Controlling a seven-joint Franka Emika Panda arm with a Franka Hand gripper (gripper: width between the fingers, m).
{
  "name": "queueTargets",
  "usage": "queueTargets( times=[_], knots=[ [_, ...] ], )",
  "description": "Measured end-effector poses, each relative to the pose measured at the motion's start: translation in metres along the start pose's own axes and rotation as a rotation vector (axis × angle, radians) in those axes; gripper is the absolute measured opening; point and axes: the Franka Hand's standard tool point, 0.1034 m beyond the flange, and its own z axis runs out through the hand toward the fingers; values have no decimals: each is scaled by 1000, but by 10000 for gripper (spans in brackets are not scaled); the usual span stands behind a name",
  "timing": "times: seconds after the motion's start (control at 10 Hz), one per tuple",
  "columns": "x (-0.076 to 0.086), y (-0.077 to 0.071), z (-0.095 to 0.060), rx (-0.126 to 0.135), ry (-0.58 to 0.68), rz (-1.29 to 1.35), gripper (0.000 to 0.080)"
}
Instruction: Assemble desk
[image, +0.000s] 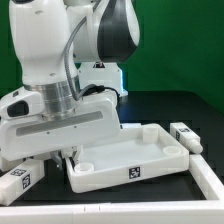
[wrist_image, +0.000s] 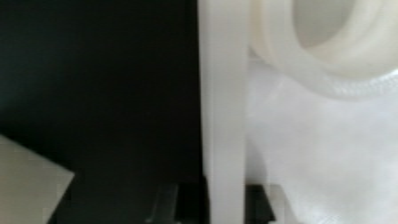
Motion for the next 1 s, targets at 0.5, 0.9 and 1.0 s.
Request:
queueTargets(
  times=[0.5,0.9,1.0],
  knots=[
    [45,0,-3,13,16,302,45],
    [45,0,-2,12,13,295,45],
    [50,0,-1,9,19,279,45]
  ],
)
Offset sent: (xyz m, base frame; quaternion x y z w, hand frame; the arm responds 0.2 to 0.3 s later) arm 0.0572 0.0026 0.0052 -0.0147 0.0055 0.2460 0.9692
